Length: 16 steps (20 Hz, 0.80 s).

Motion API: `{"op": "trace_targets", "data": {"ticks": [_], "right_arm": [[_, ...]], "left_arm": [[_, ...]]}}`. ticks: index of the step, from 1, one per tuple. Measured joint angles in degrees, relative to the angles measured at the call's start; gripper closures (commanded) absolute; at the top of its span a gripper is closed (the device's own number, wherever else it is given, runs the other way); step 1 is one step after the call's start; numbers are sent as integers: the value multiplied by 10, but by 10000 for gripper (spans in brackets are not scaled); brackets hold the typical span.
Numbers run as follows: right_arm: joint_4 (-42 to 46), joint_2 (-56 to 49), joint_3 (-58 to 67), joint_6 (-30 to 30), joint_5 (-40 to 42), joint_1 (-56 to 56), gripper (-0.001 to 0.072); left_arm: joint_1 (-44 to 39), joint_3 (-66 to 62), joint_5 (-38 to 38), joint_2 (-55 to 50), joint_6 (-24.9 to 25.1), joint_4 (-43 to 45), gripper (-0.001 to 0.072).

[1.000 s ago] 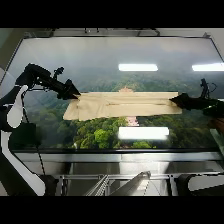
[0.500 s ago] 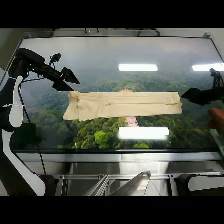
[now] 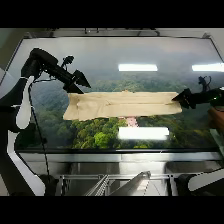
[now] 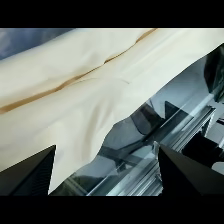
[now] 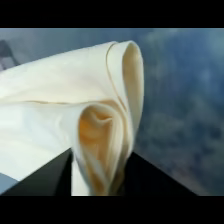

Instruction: Fold the shirts.

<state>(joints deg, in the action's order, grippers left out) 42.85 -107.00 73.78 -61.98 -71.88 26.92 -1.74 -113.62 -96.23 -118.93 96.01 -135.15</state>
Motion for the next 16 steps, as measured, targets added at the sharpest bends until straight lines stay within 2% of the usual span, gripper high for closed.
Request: {"op": "trace_targets", "data": {"ticks": [1,2,3,5,6,12,16], "right_arm": [[-3,-5,0,0,-3,-5,684],[-6,-9,0,0,-5,-11,693],[-14,-11,1,1,-10,-17,693],[-32,-14,3,17,-21,-27,693],[-37,-14,7,24,-27,-30,693],[-79,24,39,42,-132,-11,694],[-130,70,58,46,-199,19,694]], "left_arm": [[-16,-1,10,-3,0,0,14],[-32,-1,21,-7,0,0,32],[-50,-1,31,-12,0,0,190],[-92,-1,62,-28,0,2,658],[-114,-1,78,-37,0,2,706],[-211,-1,194,-70,-21,28,705],[-255,-2,221,-88,-42,37,687]]}}
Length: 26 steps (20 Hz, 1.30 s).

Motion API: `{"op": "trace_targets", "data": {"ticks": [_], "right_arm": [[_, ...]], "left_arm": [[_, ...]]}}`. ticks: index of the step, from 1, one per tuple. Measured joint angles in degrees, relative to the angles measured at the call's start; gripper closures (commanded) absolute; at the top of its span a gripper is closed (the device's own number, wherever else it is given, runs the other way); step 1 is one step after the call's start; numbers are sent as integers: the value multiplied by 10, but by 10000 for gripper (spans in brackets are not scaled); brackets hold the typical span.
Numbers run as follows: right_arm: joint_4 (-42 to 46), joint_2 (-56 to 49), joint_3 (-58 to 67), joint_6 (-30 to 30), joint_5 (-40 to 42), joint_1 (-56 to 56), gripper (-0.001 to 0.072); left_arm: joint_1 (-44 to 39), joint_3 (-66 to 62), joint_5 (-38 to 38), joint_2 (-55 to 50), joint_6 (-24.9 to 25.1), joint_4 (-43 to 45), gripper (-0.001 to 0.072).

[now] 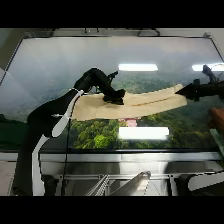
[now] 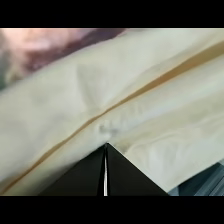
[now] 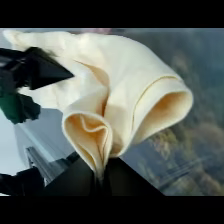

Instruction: Fold the shirts.

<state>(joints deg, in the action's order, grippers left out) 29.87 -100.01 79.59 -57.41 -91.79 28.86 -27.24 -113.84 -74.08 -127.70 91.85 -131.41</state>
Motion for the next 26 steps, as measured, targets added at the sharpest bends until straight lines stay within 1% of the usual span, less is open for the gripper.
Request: {"op": "trace_targets", "data": {"ticks": [2,5,8,10,11,13,16,18,19,20,21,22,24,26], "right_arm": [[-35,22,7,0,-26,10,694],[-66,50,13,0,-53,6,694],[-84,74,15,-12,-64,-42,694],[-97,88,15,-16,-51,-106,693],[-104,93,16,-18,-33,-147,694],[-110,95,16,-22,30,-243,694],[-120,68,17,-22,167,-392,694],[-133,29,24,-21,265,-476,692],[-149,6,31,-11,306,-510,651],[-171,-21,40,3,341,-543,493],[-203,-48,48,23,365,-569,392],[-236,-67,54,40,380,-588,362],[-280,-93,61,69,384,-605,368],[-294,-98,65,82,352,-591,424]], "left_arm": [[-19,0,4,-7,-3,-30,687],[-22,-22,-18,13,19,-101,687],[18,-45,-87,85,37,-136,687],[67,-22,-125,168,48,-145,686],[97,4,-137,216,53,-135,686],[154,71,-152,313,62,-98,685],[237,206,-156,449,77,-56,685],[277,296,-152,516,91,-45,685],[292,343,-146,545,99,-42,685],[305,389,-141,572,107,-40,685],[314,429,-134,596,113,-40,685],[320,464,-128,617,118,-39,685],[327,522,-119,657,126,-38,685],[332,567,-112,695,132,-38,685]]}}
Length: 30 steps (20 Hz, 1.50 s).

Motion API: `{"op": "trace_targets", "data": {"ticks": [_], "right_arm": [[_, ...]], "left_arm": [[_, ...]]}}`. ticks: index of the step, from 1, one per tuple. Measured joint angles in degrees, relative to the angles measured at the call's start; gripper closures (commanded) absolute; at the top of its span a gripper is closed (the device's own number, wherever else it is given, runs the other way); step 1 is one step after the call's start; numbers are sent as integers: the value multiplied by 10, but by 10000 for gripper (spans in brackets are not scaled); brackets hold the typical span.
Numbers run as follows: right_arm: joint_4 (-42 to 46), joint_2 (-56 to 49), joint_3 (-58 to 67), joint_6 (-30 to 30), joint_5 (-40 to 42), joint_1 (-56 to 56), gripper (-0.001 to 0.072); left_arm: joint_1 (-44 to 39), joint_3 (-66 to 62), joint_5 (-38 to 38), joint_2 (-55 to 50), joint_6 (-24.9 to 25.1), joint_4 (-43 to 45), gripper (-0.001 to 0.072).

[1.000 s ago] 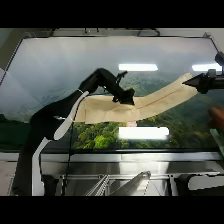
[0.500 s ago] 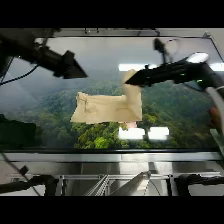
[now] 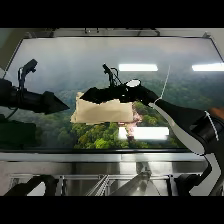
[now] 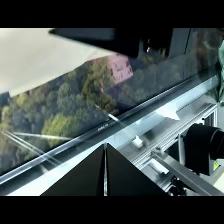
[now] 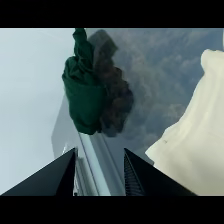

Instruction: Fold the shirts.

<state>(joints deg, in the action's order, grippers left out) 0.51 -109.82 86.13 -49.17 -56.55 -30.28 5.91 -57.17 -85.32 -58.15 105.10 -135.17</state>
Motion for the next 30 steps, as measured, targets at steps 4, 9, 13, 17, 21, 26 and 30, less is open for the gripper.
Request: {"op": "trace_targets", "data": {"ticks": [4,9,13,17,21,26,30], "right_arm": [[89,42,-3,-49,-97,90,424],[393,157,-60,-210,-170,225,13],[475,183,-137,-266,-154,269,13],[436,138,-165,-266,-125,251,13],[362,88,-172,-242,-92,215,14],[254,46,-174,-197,-61,174,219],[212,31,-175,-171,-41,163,692]], "left_arm": [[3,56,7,63,6,0,685],[4,96,-1,113,11,2,685],[4,114,-2,136,13,2,684],[4,118,-2,146,13,0,684],[4,119,-3,149,13,0,684],[4,119,-4,149,14,0,684],[4,119,-11,149,14,1,684]]}}
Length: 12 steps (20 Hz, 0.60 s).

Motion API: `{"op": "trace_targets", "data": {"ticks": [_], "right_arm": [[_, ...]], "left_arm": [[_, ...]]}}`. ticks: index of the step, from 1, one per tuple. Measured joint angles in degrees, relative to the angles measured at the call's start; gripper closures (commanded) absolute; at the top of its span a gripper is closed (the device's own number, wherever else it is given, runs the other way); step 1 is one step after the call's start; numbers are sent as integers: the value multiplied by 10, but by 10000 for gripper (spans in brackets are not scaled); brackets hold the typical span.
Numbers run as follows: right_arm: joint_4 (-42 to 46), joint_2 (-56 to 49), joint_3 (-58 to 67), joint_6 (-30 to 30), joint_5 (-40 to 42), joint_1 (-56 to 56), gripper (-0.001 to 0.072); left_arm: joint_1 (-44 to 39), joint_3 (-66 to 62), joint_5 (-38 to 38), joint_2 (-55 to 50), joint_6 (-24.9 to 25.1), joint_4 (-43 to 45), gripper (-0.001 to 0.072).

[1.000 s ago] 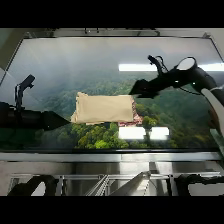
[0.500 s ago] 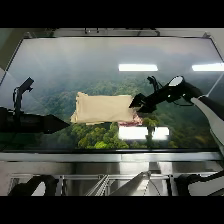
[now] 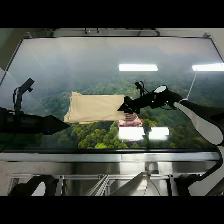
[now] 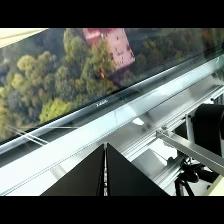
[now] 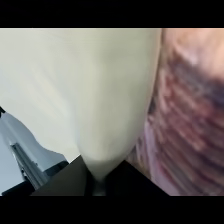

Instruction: Fold the shirts.

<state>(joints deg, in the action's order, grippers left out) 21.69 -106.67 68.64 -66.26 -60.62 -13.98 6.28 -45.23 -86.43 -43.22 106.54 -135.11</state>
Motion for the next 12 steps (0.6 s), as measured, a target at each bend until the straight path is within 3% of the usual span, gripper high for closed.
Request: {"op": "trace_targets", "data": {"ticks": [7,12], "right_arm": [[-29,57,3,11,-6,27,695],[75,238,20,-88,-81,208,694]], "left_arm": [[0,0,-10,0,5,1,684],[0,0,-18,0,22,1,684]]}}
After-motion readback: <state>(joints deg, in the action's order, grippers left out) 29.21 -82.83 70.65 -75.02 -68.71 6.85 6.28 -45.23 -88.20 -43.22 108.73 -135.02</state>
